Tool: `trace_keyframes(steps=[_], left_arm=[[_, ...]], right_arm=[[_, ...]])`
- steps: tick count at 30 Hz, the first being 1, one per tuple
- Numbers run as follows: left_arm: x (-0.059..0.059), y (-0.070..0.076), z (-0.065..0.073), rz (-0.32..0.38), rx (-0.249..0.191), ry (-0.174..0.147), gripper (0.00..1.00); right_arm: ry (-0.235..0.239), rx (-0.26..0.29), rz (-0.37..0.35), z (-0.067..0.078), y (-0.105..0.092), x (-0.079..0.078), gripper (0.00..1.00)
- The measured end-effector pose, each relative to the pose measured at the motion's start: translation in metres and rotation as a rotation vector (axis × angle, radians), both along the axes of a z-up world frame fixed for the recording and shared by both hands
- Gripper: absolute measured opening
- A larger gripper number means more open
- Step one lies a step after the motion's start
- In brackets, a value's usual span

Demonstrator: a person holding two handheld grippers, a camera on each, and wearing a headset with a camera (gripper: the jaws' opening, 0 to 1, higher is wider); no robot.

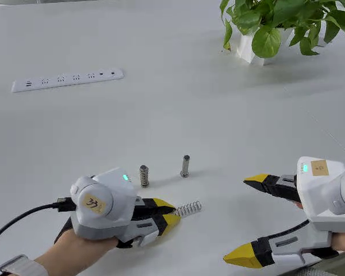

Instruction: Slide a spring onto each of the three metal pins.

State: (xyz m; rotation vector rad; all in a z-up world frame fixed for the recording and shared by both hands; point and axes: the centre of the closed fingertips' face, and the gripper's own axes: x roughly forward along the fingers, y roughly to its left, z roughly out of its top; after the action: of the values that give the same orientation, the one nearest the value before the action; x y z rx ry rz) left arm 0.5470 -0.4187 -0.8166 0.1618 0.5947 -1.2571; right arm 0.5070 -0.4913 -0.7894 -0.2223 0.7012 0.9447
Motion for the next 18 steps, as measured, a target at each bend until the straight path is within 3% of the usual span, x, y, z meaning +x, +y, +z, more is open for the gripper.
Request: trace_keyframes(steps=[11, 18], left_arm=[[0.0, 0.002, 0.018, 0.021, -0.047, -0.007, 0.06], [-0.014, 0.004, 0.035, -0.013, -0.067, -0.039, 0.06]], right_arm=[[-0.003, 0.015, 0.005, 0.005, 0.006, 0.002, 0.91], [-0.034, 0.046, 0.02, 0.021, 0.014, 0.007, 0.86]])
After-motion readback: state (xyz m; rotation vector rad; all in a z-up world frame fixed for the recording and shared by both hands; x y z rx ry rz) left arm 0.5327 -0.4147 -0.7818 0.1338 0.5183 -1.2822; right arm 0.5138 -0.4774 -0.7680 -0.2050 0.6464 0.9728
